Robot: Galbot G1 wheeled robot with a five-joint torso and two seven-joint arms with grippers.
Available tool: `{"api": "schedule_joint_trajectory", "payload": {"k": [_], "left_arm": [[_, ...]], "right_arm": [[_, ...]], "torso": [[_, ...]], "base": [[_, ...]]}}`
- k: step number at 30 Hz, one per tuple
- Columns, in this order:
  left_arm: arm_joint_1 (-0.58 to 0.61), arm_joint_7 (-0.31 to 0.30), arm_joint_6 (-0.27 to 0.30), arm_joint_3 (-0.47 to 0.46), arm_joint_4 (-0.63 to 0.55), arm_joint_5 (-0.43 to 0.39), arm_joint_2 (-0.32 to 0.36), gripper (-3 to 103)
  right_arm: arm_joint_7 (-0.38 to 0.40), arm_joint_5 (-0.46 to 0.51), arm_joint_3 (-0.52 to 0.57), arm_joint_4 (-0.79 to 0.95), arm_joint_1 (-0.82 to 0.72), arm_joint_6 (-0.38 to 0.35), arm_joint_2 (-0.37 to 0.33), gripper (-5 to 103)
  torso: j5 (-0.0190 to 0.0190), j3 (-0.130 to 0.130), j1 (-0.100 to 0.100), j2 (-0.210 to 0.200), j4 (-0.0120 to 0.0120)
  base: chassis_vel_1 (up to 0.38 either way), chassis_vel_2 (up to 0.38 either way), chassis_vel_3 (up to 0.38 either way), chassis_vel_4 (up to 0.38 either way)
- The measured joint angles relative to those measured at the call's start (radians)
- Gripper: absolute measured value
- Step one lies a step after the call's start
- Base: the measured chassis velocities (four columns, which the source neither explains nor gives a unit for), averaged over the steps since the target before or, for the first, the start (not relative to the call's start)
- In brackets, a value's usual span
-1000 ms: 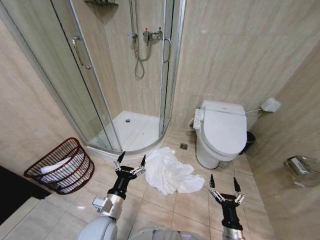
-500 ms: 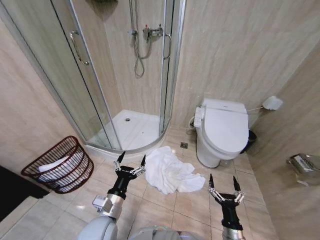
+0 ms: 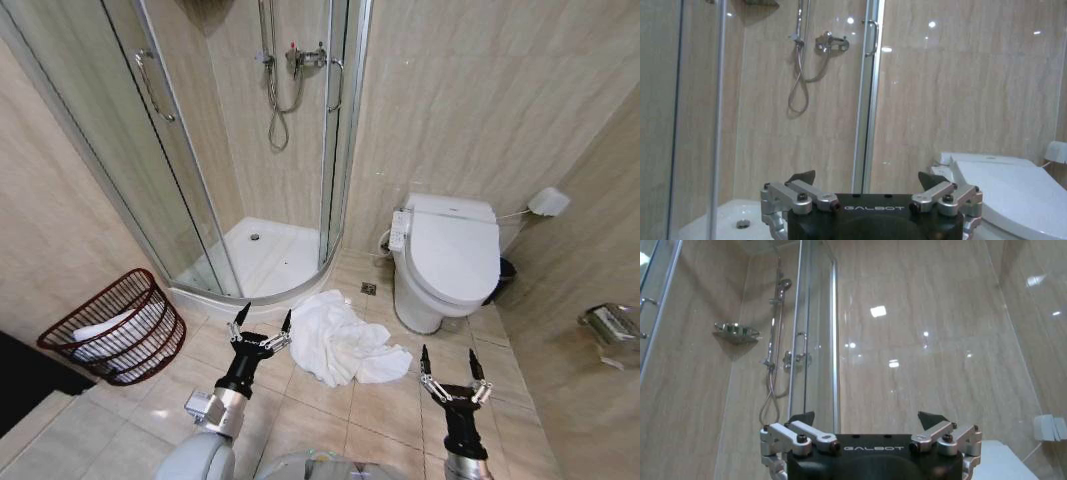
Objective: Discard the used towel into the hamper.
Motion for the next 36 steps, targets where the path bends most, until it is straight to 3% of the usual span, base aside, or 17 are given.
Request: {"api": "schedule_joint_trajectory", "payload": {"k": [36], "left_arm": [[0.0, 0.0, 0.0, 0.0, 0.0, 0.0, 0.0, 100]], "right_arm": [[-0.012, 0.035, 0.009, -0.01, 0.008, -0.001, 0.0, 100]], "torso": [[0.0, -0.091, -0.053, -0.144, 0.0]], "base": [[0.0, 0.0, 0.0, 0.0]]}}
